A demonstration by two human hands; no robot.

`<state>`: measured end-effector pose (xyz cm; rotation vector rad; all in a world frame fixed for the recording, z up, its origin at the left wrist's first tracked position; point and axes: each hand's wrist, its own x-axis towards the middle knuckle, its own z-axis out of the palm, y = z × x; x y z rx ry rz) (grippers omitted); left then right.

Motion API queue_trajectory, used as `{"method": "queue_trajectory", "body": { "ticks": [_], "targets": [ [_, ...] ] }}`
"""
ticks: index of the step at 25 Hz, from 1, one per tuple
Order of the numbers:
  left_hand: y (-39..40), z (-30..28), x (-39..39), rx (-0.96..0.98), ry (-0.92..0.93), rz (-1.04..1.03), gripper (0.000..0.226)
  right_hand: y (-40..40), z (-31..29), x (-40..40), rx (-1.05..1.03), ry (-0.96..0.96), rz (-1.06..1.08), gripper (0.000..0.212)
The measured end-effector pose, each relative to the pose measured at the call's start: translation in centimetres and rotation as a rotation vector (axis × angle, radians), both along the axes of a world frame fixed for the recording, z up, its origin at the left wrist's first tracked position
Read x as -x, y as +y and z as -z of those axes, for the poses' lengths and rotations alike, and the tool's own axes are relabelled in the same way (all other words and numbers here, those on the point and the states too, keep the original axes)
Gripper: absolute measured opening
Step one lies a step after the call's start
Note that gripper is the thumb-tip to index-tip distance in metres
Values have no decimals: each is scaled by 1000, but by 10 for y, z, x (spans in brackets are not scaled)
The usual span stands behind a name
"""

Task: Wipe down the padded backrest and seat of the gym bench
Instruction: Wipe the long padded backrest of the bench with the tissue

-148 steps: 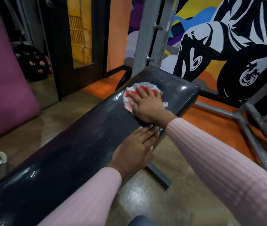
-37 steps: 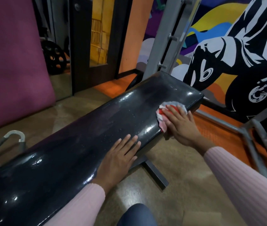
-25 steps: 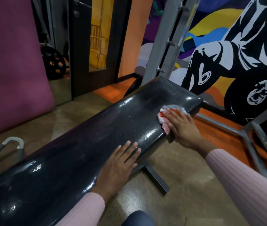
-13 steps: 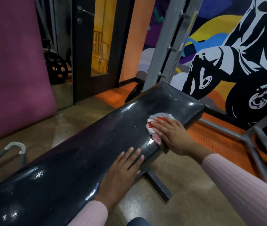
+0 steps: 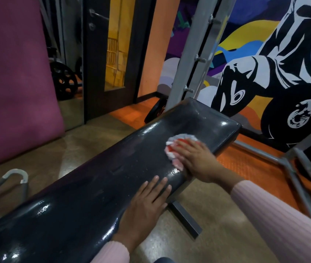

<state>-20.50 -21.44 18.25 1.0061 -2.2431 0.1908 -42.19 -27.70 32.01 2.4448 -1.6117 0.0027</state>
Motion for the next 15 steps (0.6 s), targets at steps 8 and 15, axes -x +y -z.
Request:
{"method": "queue_trajectory", "body": {
  "ticks": [8, 15],
  "targets": [
    [-1, 5, -2, 22, 5, -3, 45, -56, -8, -53, -41, 53, 238, 68],
    [-2, 2, 2, 6, -30, -24, 44, -42, -7, -11, -77, 137, 11, 83]
  ]
}}
